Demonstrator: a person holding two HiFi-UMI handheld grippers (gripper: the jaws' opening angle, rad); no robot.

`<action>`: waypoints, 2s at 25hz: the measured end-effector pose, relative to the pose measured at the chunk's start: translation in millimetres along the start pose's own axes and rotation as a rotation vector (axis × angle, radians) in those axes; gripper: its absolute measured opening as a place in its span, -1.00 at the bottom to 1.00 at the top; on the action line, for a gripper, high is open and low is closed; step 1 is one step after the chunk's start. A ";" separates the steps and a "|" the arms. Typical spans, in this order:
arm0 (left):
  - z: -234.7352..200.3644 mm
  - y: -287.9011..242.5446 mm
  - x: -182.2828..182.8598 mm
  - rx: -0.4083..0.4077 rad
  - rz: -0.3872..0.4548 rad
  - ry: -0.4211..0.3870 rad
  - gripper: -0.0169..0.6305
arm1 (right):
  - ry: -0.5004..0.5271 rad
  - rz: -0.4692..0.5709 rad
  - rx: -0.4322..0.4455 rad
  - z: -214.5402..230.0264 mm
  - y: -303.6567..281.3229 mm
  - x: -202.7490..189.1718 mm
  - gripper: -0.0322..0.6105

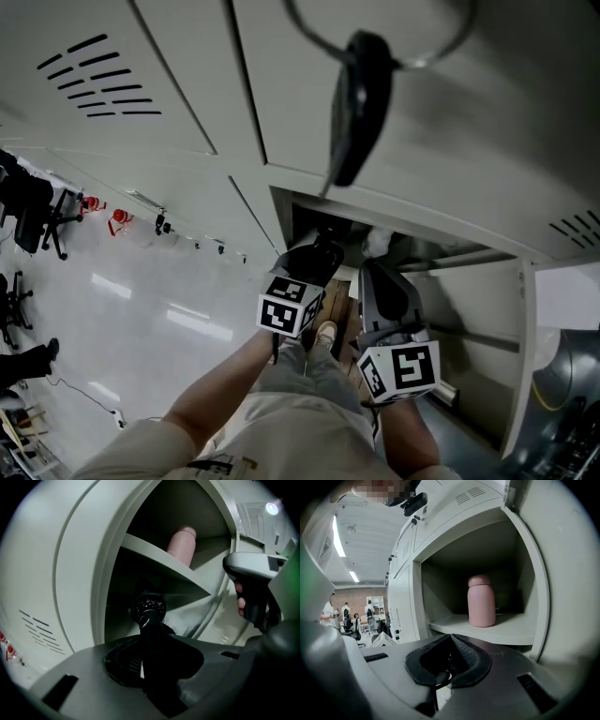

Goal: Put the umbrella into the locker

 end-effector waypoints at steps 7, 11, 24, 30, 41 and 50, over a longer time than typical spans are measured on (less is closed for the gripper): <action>1.9 -22.5 0.7 0.014 -0.015 -0.011 -0.61 | -0.002 -0.005 -0.004 1.6 -1.2 -0.4 -0.88; 3.3 -33.1 3.1 0.035 -0.032 -0.025 -0.61 | -0.003 -0.011 -0.010 4.8 -1.1 -1.0 -0.88; -5.2 -64.5 -18.9 0.092 -0.156 -0.006 -0.60 | -0.007 -0.020 -0.018 13.8 -1.7 0.0 -0.88; -5.1 -79.1 -19.5 0.088 -0.160 -0.015 -0.60 | -0.020 -0.025 -0.033 16.7 3.8 -0.1 -0.88; -11.0 -97.4 -18.6 0.117 -0.148 -0.050 -0.59 | -0.032 -0.045 -0.034 20.4 10.4 -8.8 -0.88; -13.0 -95.2 -20.3 0.112 -0.197 -0.094 -0.53 | -0.118 -0.052 -0.004 16.9 13.3 -9.4 -0.88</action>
Point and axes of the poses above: the fingertips, and each gripper's own axes: y backward along the fingers, z to its right, x out of its top, the point moved 3 cm from there along y, backward along the fingers, and after that the axes turned 7 degrees about z, right-handed, at the moved point
